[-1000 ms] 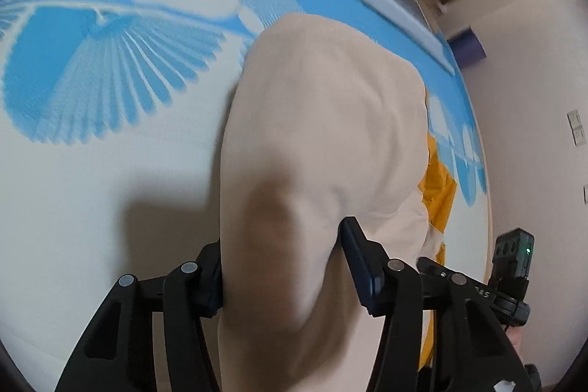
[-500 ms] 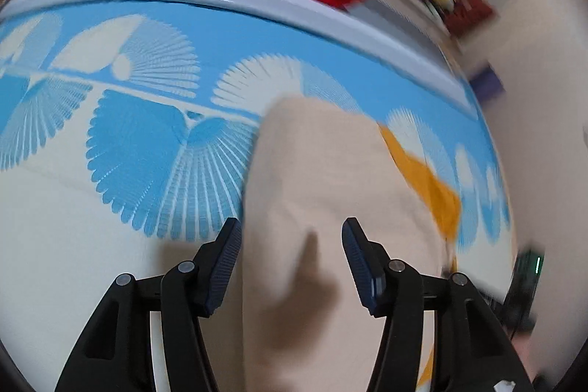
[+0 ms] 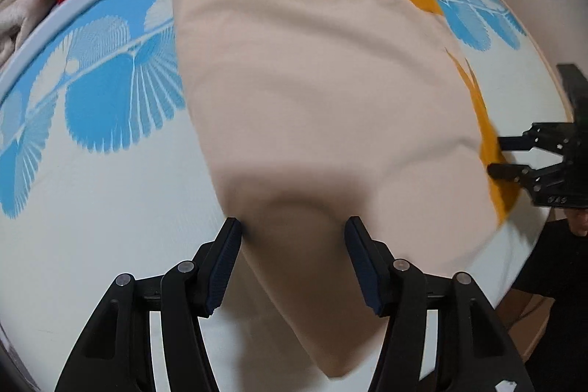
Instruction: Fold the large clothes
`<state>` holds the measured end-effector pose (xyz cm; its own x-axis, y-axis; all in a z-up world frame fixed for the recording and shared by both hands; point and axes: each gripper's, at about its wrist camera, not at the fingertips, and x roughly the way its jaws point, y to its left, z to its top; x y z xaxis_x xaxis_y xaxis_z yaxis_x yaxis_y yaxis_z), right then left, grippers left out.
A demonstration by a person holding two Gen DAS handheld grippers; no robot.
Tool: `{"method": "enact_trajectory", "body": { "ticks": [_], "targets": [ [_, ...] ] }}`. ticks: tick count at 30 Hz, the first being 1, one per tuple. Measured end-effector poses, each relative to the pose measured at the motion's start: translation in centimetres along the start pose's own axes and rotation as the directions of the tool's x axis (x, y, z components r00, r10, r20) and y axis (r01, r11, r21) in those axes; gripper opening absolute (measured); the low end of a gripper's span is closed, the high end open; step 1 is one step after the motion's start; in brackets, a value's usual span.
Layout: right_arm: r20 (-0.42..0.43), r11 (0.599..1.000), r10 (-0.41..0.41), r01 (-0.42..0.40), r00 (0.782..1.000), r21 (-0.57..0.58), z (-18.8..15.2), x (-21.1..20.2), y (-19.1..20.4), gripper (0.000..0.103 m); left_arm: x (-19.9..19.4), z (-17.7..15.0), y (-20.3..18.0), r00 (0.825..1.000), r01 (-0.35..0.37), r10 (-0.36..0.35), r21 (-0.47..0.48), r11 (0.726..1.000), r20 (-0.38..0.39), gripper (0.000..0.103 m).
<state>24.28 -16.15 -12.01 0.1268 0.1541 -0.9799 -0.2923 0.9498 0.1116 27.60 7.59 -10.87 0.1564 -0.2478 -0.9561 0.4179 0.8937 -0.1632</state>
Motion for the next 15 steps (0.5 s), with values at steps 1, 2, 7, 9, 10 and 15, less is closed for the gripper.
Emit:
{"method": "enact_trajectory", "body": {
  "ticks": [1, 2, 7, 9, 10, 15],
  "targets": [
    [-0.012, 1.0, -0.001, 0.001, 1.0, -0.007, -0.7, 0.1, 0.1, 0.049, 0.3, -0.9, 0.2, 1.0, 0.005, -0.005, -0.008, 1.0, -0.014, 0.056],
    [-0.016, 1.0, 0.008, -0.008, 1.0, -0.001, -1.2, 0.0, 0.0, 0.049, 0.7, -1.7, 0.5, 0.999, 0.011, -0.012, -0.019, 1.0, -0.033, 0.056],
    [-0.09, 0.999, -0.009, 0.013, 0.996, 0.034, -3.9, 0.6, -1.2, 0.028, -0.3, -4.4, -0.3, 1.0, -0.008, 0.009, -0.084, 0.996, 0.004, 0.056],
    [-0.08, 0.994, -0.086, 0.091, 0.993, 0.06, -5.0, -0.3, -1.4, 0.028, -2.0, -5.5, -1.3, 0.997, -0.06, 0.064, -0.107, 0.992, 0.04, 0.057],
    [-0.05, 0.988, -0.13, 0.133, 0.99, 0.073, -5.3, -1.2, -1.4, 0.028, -2.8, -6.0, -1.6, 0.994, -0.088, 0.095, -0.121, 0.989, 0.059, 0.059],
    [0.265, 0.934, -0.332, 0.277, 0.905, 0.224, -8.2, -9.8, -0.3, 0.037, -8.4, -10.0, -3.0, 0.946, -0.151, 0.216, -0.262, 0.953, 0.241, 0.089]
  ]
}}
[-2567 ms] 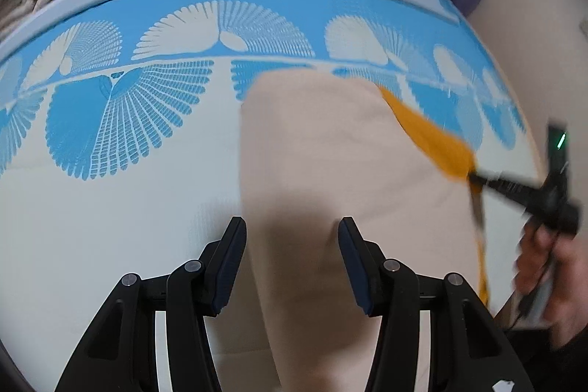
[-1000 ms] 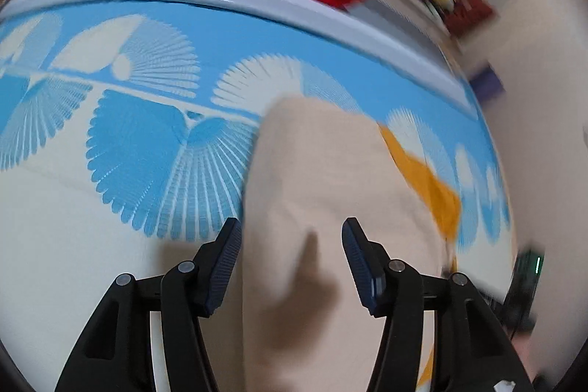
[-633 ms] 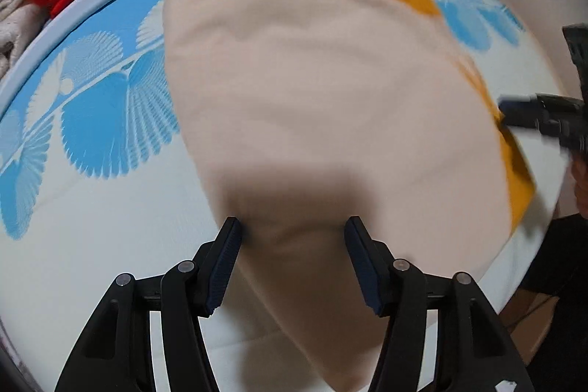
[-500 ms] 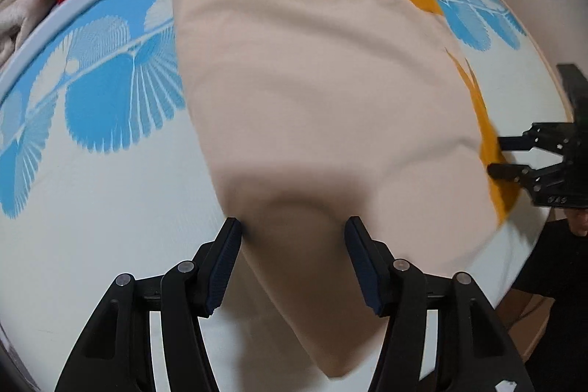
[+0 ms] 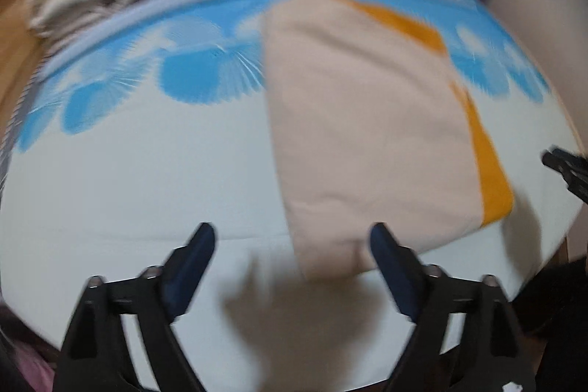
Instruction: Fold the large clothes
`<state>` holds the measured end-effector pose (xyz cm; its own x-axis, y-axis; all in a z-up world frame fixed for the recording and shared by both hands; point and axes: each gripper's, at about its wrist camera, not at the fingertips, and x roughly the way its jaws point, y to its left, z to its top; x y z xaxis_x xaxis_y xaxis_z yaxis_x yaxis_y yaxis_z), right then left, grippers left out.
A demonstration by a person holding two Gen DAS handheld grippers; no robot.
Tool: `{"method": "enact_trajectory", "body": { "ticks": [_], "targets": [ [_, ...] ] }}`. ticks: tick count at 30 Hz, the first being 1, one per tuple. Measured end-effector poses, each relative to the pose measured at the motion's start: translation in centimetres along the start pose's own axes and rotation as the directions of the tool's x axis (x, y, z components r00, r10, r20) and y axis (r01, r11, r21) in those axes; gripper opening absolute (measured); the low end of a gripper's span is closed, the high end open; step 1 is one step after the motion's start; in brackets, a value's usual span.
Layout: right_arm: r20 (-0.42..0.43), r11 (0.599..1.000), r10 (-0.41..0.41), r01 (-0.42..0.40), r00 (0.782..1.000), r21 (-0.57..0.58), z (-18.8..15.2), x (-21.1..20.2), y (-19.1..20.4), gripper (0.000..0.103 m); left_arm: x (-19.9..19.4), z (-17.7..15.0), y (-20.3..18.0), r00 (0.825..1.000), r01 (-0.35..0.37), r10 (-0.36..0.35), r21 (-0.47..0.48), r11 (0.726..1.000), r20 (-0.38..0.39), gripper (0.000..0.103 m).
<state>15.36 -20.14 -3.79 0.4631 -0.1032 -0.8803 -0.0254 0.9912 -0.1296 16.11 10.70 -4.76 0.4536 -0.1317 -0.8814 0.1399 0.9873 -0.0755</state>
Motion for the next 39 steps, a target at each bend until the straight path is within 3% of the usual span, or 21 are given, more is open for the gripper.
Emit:
{"method": "enact_trajectory", "body": {
  "ticks": [1, 3, 4, 9, 16, 24, 39],
  "targets": [
    [0.058, 0.999, -0.003, 0.0, 0.998, 0.049, -0.6, -1.9, -0.5, 0.042, -1.3, -0.8, -0.1, 0.999, -0.008, 0.009, -0.024, 1.0, 0.04, 0.091],
    [0.159, 0.994, -0.024, 0.006, 0.987, 0.111, -2.5, -5.2, -0.8, 0.071, -3.3, -2.1, -0.7, 0.995, -0.022, 0.026, -0.044, 0.999, 0.097, 0.094],
    [0.182, 0.992, -0.037, 0.015, 0.983, 0.124, -3.0, -6.2, -0.2, 0.076, -3.8, -2.7, -1.0, 0.993, -0.027, 0.032, -0.047, 0.999, 0.11, 0.096],
    [0.276, 0.993, -0.039, 0.006, 0.96, 0.121, -6.3, -10.6, 3.3, 0.078, -6.2, -5.5, -3.0, 0.989, -0.012, 0.023, -0.077, 0.997, 0.146, 0.097],
    [0.306, 0.997, 0.014, -0.035, 0.952, 0.064, -9.0, -13.5, 7.9, 0.079, -8.3, -7.6, -5.5, 0.979, -0.01, 0.029, -0.091, 0.996, 0.203, 0.101],
    [0.274, 0.998, 0.069, -0.067, 0.959, -0.019, -9.3, -12.3, 11.9, 0.079, -6.7, -7.8, -7.0, 0.985, 0.013, 0.0, -0.077, 0.997, 0.17, 0.101],
    [0.263, 0.998, 0.058, -0.061, 0.963, 0.003, -8.6, -10.9, 12.1, 0.079, -5.5, -7.4, -6.7, 0.986, 0.01, 0.006, -0.095, 0.995, 0.164, 0.1]
  ]
}}
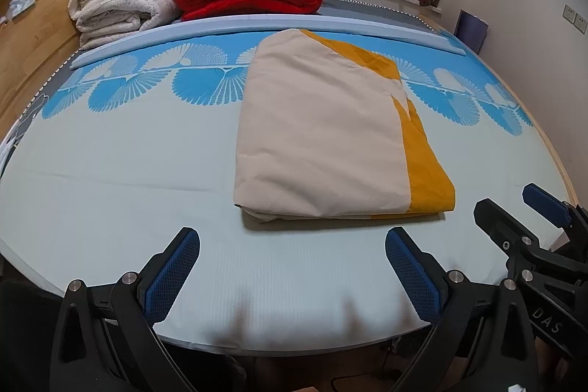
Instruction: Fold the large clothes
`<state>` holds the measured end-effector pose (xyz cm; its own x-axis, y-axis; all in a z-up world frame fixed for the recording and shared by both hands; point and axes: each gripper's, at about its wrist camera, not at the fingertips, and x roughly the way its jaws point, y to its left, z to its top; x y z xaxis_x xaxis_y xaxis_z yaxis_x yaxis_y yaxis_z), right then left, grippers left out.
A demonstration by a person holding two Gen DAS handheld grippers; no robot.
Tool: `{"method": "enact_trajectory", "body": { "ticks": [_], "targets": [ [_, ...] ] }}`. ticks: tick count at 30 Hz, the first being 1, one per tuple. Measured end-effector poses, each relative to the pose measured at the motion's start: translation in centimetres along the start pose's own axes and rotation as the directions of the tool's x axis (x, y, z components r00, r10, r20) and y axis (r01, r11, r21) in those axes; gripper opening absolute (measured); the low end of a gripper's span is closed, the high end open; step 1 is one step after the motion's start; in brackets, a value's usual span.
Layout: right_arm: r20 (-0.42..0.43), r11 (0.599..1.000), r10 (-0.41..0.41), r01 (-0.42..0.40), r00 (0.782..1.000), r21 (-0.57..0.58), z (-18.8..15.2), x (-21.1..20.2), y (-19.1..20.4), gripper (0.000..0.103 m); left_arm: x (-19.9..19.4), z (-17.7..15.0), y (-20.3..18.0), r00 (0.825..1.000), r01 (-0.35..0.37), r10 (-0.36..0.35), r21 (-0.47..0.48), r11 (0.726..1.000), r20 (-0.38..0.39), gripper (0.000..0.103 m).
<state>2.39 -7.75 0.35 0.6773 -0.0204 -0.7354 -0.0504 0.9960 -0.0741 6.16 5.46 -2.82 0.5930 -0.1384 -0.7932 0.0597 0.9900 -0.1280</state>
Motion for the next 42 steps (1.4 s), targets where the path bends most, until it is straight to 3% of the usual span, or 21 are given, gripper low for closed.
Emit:
{"method": "enact_trajectory", "body": {
  "ticks": [42],
  "targets": [
    [-0.004, 1.0, 0.002, -0.002, 1.0, 0.0, 0.09, 0.34, -0.18, 0.079, 0.34, 0.52, -0.13, 1.0, 0.003, -0.003, 0.014, 1.0, 0.006, 0.1]
  ]
}}
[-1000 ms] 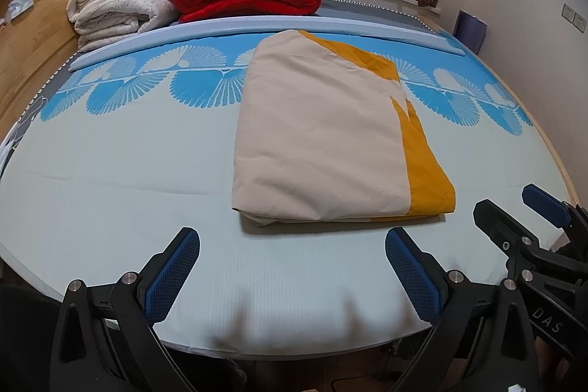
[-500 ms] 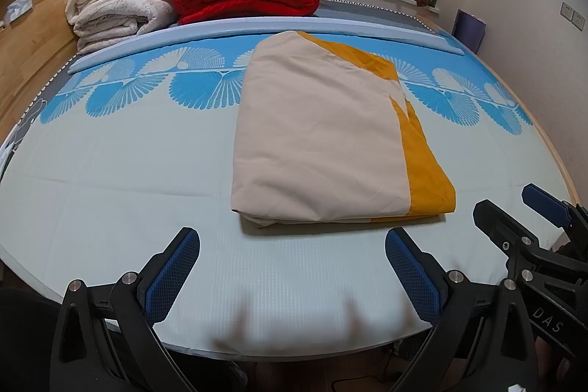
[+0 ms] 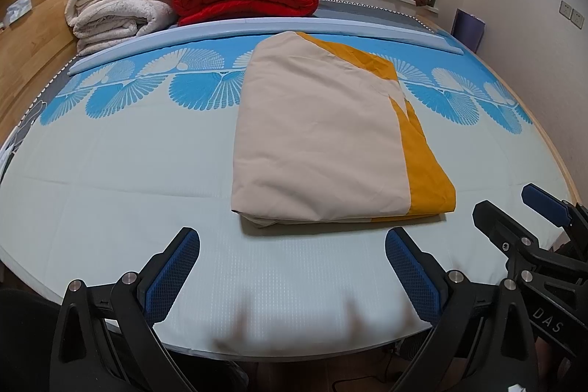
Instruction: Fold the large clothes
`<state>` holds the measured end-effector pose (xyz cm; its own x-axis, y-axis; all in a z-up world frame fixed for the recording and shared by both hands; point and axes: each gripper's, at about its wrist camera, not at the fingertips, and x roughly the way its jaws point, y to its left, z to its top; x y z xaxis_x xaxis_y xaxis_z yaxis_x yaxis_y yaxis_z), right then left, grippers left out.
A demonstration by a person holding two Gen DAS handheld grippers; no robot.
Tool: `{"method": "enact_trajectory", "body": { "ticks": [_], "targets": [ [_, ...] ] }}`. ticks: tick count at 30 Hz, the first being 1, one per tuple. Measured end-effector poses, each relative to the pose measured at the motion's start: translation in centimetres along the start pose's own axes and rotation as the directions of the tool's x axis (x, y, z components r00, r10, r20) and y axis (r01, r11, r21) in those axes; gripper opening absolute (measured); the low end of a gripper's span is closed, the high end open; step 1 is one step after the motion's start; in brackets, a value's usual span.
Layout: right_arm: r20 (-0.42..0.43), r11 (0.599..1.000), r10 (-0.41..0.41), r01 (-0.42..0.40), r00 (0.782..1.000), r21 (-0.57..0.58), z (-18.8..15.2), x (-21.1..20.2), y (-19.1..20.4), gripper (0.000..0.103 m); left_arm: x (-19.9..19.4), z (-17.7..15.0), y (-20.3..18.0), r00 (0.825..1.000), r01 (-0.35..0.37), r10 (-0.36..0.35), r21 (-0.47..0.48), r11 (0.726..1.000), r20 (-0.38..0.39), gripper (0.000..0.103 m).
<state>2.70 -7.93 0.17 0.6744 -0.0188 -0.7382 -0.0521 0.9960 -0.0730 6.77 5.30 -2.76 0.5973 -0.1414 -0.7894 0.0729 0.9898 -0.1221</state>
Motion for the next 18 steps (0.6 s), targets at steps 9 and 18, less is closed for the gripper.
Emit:
{"method": "enact_trajectory", "body": {
  "ticks": [9, 18],
  "targets": [
    [-0.003, 1.0, 0.001, -0.001, 1.0, 0.001, 0.0, -0.02, 0.0, 0.079, 0.11, 0.12, 0.18, 1.0, 0.002, -0.002, 0.005, 1.0, -0.003, 0.1],
    [-0.004, 1.0, -0.001, 0.001, 1.0, 0.002, -0.08, 0.13, 0.03, 0.079, 0.27, 0.08, 0.33, 1.0, 0.002, -0.002, 0.013, 1.0, -0.004, 0.1]
  ]
}}
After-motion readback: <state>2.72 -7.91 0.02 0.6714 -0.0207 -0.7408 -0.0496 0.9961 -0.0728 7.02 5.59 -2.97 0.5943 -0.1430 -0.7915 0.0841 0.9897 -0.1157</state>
